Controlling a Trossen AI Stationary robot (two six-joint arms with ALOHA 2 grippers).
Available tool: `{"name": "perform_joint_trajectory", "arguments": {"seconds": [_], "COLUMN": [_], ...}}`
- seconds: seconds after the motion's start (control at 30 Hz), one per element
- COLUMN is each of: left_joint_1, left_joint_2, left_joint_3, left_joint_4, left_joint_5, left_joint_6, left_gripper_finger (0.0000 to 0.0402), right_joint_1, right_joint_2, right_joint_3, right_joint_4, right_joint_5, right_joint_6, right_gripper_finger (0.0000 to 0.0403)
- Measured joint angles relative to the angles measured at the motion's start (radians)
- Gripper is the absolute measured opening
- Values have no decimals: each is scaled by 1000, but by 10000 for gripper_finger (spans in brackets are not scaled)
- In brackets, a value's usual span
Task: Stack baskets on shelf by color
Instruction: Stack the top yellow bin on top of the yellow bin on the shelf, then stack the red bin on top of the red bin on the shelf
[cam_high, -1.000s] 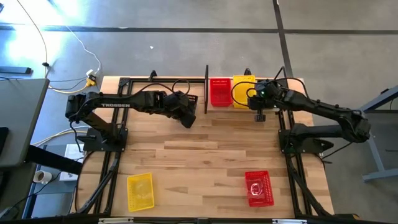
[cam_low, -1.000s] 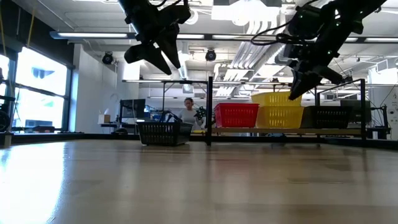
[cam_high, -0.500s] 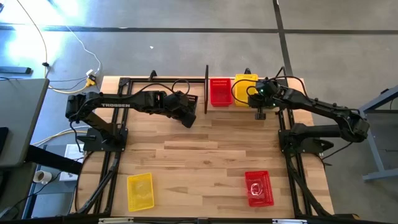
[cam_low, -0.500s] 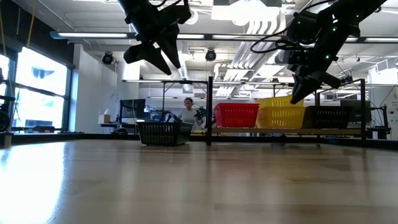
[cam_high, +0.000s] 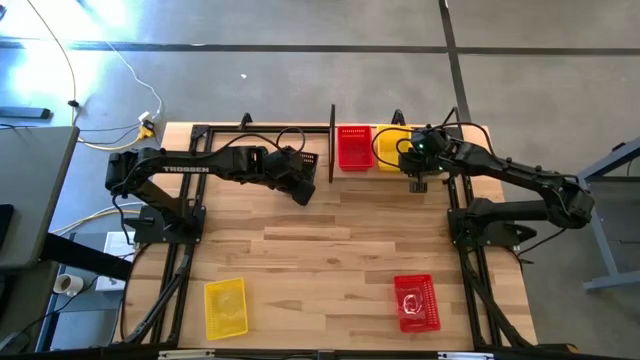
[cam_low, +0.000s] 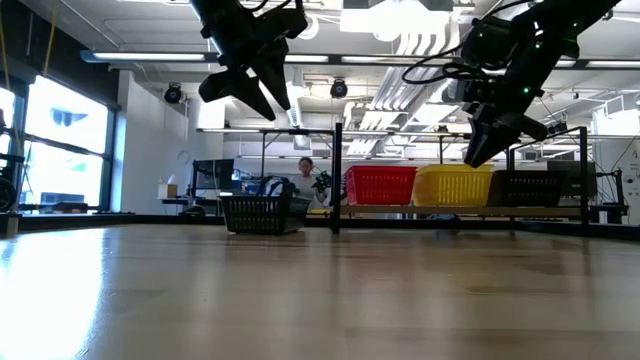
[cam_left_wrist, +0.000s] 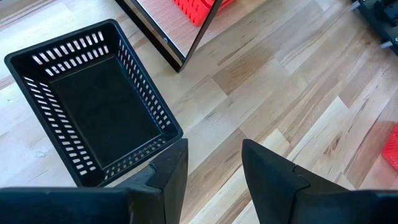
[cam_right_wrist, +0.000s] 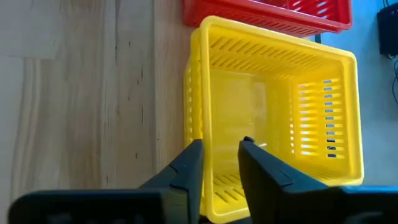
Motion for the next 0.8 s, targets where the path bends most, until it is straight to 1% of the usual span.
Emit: {"name": "perform_joint_trajectory", "arguments": {"seconds": [0.17, 0.33, 0.43, 0.57, 0.7, 0.8], "left_joint_1": [0, 0, 0, 0, 0, 0], "left_joint_2": [0, 0, 0, 0, 0, 0], "left_joint_3": [0, 0, 0, 0, 0, 0], "left_joint_4": [0, 0, 0, 0, 0, -1], "left_joint_5": [0, 15, 38, 66, 70, 70], "left_joint_6": [0, 0, 0, 3, 56, 96], "left_gripper_finger": [141, 141, 141, 141, 141, 141], "right_joint_1": [13, 13, 18, 69, 186, 296], "right_joint_2": [-1, -2, -2, -2, -9, -23], "right_joint_3": [54, 128, 175, 232, 260, 261], "right_joint_4": [-61, -186, -303, -460, -516, -518], "right_joint_5": [52, 56, -1, -122, -218, -251], "right_joint_6": [9, 97, 205, 428, 615, 786], "right_gripper_finger": [109, 110, 110, 110, 110, 110]}}
